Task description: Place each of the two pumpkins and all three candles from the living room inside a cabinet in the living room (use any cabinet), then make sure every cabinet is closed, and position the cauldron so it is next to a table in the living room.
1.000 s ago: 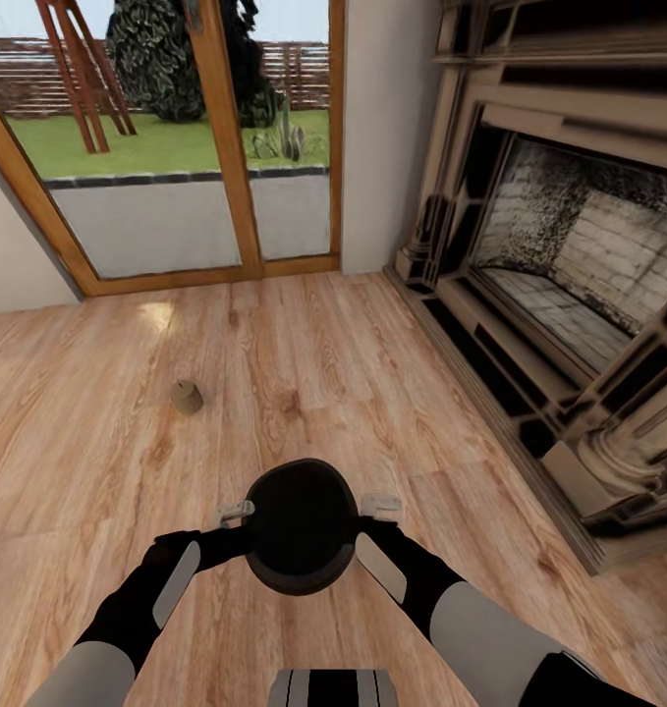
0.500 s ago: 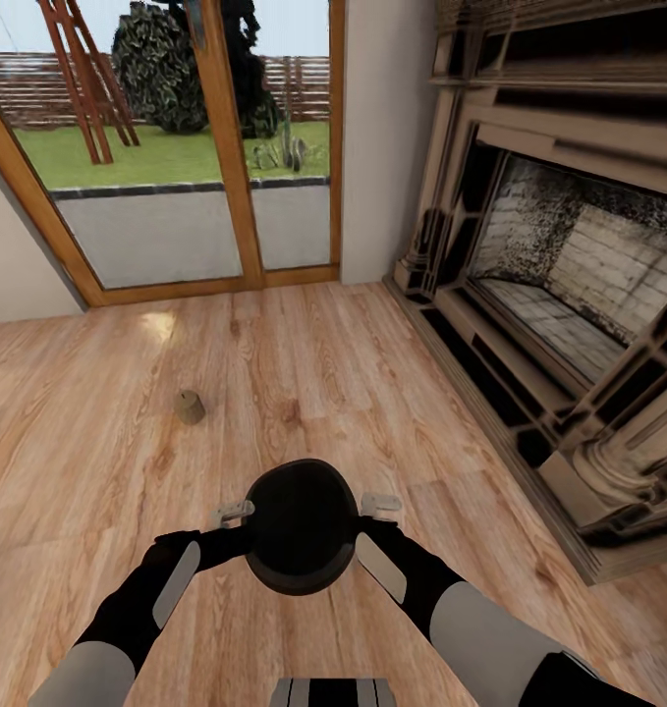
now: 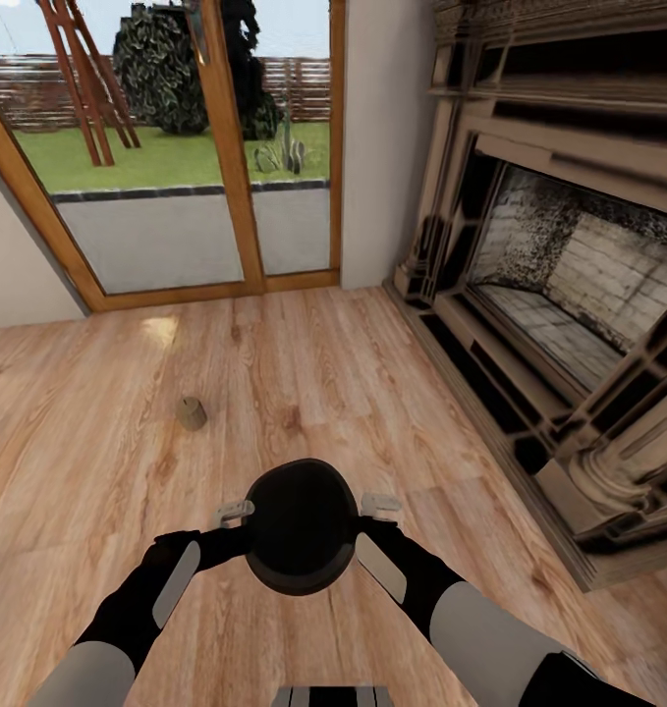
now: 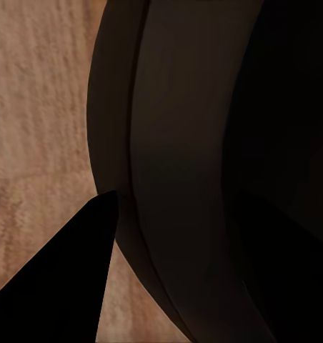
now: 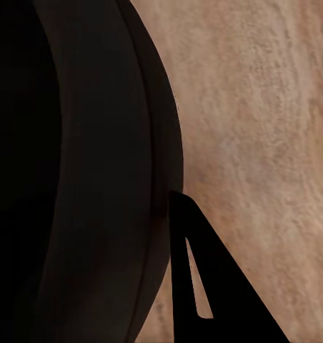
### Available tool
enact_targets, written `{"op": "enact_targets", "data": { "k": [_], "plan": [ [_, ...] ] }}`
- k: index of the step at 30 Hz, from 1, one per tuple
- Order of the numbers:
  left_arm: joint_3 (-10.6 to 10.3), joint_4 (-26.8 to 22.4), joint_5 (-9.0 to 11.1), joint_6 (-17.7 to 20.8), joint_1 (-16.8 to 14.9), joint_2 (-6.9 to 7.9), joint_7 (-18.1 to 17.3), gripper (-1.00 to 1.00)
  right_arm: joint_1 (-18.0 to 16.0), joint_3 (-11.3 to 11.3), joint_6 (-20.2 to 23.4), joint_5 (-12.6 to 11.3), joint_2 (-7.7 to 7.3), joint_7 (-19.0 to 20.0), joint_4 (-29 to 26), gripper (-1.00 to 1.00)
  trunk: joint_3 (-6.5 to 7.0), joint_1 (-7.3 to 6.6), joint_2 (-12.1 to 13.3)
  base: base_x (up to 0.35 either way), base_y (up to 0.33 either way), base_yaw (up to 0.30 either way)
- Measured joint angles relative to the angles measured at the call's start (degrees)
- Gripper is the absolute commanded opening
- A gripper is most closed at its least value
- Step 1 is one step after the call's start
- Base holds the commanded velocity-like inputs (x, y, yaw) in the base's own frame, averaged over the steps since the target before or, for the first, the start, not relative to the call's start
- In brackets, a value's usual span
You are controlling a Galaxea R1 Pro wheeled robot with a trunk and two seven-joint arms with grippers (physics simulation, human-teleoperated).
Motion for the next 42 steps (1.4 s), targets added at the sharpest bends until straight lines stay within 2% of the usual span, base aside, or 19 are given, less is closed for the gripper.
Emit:
{"op": "enact_targets", "data": {
  "k": [31,42],
  "plan": [
    [0.01,-0.17,-0.04,0.15,0.03,0.1,-0.1,-1.0,0.01,0.15,0.0,-0.29,0.02,-0.22,-0.15,-1.0,0.19,-0.22,0.42,0.0,0.0,0.274],
    [-0.04,-0.17,0.11,0.2,0.01,0.14,-0.05,-1.0,0.01,0.2,0.0,-0.39,0.02,-0.32,-0.21,-1.0,0.19,-0.2,0.42,-0.141,0.0,0.29]
  ]
}}
